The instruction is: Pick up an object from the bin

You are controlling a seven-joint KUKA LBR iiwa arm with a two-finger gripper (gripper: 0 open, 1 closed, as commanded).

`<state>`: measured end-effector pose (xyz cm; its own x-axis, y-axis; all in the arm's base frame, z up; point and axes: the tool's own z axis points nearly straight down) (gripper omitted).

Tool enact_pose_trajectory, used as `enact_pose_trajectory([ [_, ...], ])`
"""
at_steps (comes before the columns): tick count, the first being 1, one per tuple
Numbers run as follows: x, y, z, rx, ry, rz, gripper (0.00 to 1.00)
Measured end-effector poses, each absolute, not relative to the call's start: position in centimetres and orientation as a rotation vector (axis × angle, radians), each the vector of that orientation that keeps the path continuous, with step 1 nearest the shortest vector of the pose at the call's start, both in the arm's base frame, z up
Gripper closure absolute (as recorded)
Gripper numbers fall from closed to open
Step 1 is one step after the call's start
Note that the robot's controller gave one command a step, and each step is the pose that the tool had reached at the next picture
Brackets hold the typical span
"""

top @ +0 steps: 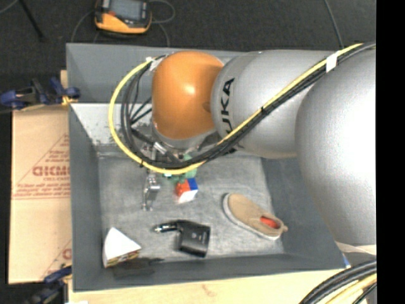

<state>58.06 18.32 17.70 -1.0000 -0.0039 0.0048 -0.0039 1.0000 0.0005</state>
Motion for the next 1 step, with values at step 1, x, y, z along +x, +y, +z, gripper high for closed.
enact_pose_trajectory([
  [1, 58.26, 18.24, 18.19, 0.0, -3.145, -0.003, 0.0],
])
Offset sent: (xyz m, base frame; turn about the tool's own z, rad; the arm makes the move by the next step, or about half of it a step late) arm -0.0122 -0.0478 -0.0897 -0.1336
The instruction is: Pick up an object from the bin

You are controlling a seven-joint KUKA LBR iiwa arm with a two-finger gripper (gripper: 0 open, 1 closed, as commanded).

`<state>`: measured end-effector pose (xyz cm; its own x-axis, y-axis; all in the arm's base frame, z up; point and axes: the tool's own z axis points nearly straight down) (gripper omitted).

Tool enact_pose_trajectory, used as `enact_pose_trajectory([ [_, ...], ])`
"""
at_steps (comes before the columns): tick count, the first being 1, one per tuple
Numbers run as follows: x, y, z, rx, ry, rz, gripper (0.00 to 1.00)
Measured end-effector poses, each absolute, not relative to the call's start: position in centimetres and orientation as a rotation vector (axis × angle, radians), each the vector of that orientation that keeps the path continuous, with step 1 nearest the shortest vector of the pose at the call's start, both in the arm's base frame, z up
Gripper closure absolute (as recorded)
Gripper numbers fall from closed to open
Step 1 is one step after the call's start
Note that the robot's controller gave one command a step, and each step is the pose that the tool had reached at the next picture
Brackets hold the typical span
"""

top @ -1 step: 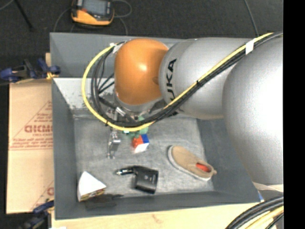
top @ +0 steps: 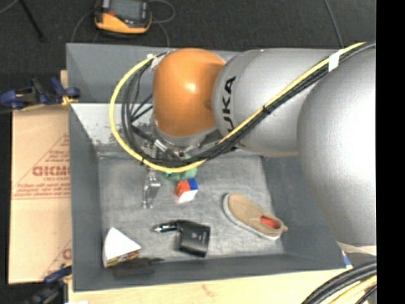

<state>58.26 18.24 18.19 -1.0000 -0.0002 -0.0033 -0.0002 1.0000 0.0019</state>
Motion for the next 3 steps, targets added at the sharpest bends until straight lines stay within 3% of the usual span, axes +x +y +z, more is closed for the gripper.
enact_pose_trajectory([
  [1, 57.0, 13.5, 8.8, -0.211, 3.132, 0.002, 1.0],
  [2, 57.0, 13.5, 8.8, -0.21, 3.132, 0.002, 1.0],
  [3, 56.9, 13.5, 13.2, -0.268, 3.135, -0.002, 1.0],
])
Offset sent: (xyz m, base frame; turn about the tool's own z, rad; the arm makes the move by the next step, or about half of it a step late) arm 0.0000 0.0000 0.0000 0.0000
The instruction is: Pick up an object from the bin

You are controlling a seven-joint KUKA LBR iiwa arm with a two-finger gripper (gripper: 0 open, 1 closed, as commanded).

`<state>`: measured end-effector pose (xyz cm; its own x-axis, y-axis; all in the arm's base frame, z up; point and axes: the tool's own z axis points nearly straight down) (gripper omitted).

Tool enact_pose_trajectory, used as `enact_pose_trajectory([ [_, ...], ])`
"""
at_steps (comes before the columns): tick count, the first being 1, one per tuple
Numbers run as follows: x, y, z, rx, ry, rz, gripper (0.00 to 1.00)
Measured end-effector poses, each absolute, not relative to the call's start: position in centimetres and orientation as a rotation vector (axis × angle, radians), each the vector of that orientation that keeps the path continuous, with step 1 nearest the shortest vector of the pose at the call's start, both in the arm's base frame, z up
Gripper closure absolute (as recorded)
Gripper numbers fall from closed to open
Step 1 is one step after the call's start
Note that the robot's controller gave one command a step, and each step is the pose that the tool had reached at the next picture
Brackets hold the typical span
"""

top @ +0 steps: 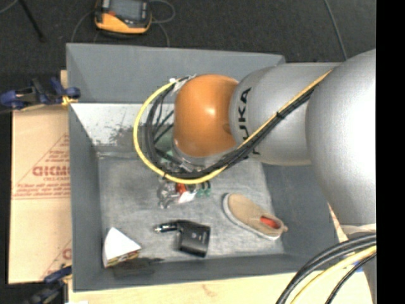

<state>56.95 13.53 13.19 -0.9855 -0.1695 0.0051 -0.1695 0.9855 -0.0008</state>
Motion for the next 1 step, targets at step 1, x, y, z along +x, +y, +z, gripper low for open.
enact_pose_trajectory([
  [1, 55.08, 12.43, 19.58, 0.272, -3.13, 0.001, 1.0],
])
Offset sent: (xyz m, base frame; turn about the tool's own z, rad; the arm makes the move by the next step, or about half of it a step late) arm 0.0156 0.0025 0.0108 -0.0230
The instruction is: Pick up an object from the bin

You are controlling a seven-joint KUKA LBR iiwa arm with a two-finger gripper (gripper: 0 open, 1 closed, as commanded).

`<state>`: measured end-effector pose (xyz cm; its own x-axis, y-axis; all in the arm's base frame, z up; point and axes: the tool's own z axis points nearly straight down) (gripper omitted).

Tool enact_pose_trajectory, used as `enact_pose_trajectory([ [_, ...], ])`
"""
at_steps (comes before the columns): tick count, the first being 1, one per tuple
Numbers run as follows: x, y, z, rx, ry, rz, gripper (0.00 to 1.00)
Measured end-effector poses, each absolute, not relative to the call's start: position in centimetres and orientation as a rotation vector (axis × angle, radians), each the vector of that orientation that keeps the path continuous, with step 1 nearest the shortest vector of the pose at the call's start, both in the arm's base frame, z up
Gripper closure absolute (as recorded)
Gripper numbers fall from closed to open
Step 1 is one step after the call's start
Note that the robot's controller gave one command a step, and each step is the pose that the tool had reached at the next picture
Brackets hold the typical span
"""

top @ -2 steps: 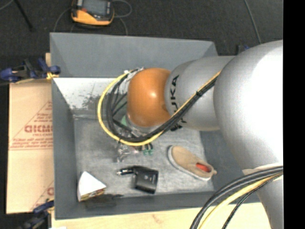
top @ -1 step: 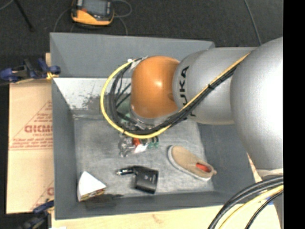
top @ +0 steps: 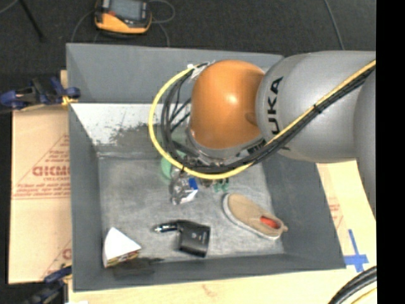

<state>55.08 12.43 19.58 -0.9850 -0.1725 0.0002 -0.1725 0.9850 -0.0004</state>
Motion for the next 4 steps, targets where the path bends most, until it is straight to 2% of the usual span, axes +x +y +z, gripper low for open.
enact_pose_trajectory([
  [1, 56.7, 13.0, 19.7, 0.282, -3.144, -0.003, 1.0],
  [2, 52.6, 11.7, 17.7, 0.241, -3.135, -0.002, 0.0],
  [3, 52.6, 11.7, 17.7, 0.24, -3.135, -0.002, 0.0],
  [4, 51.9, 11.3, 12.3, 0.246, -3.141, -0.003, 0.0],
])
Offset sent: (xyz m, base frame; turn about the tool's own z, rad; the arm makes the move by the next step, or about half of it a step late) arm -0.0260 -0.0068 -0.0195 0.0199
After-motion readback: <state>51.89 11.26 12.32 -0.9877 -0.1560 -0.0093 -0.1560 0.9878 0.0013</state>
